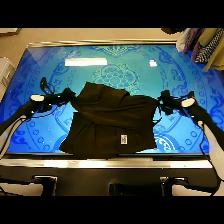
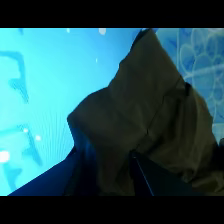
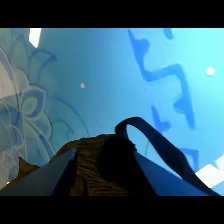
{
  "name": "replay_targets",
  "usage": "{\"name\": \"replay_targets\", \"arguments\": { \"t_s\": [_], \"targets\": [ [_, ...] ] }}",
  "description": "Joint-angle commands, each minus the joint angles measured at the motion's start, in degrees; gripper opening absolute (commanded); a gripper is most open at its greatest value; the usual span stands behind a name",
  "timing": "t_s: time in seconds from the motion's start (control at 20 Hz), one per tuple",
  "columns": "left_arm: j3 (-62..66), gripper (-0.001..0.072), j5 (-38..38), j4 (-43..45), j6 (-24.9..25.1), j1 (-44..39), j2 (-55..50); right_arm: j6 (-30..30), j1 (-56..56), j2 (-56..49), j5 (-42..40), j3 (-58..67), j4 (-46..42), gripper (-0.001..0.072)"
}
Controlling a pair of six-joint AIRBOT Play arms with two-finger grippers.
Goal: Fold the clothes and pants, and hang the long-sleeved shirts on hangers.
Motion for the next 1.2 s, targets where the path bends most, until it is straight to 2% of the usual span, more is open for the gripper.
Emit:
{"name": "replay_targets", "arguments": {
  "t_s": [0.0, 0.05, 0.1, 0.15, 0.25, 0.3, 0.35, 0.45, 0.65, 0.8, 0.95, 1.15],
  "targets": [
    [0.28, 0.0334, -13.77, 2.54, -0.57, 6.95, 3.41, -2.19, -8.04, 4.02, 16.33, 0.07, -3.93, 0.0485],
    [0.26, 0.0334, -18.53, 5.46, -3.48, 9.57, 5.01, -5.09, -11.28, 6.32, 21.59, 0.04, -5.77, 0.0485],
    [0.04, 0.0334, -23.28, 10.86, -9.05, 12.13, 7.04, -6.34, -14.05, 9.01, 26.56, -0.11, -8.7, 0.0486],
    [-0.63, 0.0334, -27.82, 17.07, -14.73, 14.16, 9.57, -6.38, -15.89, 11.69, 30.71, -0.31, -12.44, 0.0486],
    [-3.87, 0.0334, -34.27, 26.71, -22.1, 16.13, 15.61, -5.35, -16.65, 18.32, 36.52, -2.78, -21.07, 0.0486],
    [-6.73, 0.0335, -36.24, 29.86, -25.55, 16.15, 19.58, -4.39, -16.31, 21.77, 38.25, -5.55, -21.97, 0.0486],
    [-9.92, 0.0337, -37.29, 31.1, -28.22, 15.89, 23.52, -2.29, -15.47, 25.66, 39.8, -9.46, -21.33, 0.0485],
    [-17.31, 0.0528, -38.62, 31.23, -33.73, 14.97, 31.85, 2.03, -11.26, 33.53, 41.48, -17.57, -20.02, 0.0484],
    [-31.36, 0.0537, -41.44, 31.3, -44.87, 12.28, 48.43, 17.49, 2.89, 47.78, 39.01, -29.73, -20.17, 0.0485],
    [-38.18, 0.0537, -41.29, 31.32, -53.27, 10.78, 59.25, 29.29, 13.09, 50.93, 34.82, -33.46, -22.82, 0.0486],
    [-42.1, 0.0537, -41.24, 31.32, -56.48, 10.64, 65.9, 39.39, 20.2, 49.09, 32.44, -33.79, -27.89, 0.0485],
    [-44.94, 0.0537, -40.68, 31.71, -56.46, 10.64, 66.29, 47.36, 23.78, 45.09, 27.08, -33.79, -32.13, 0.0484]
  ]
}}
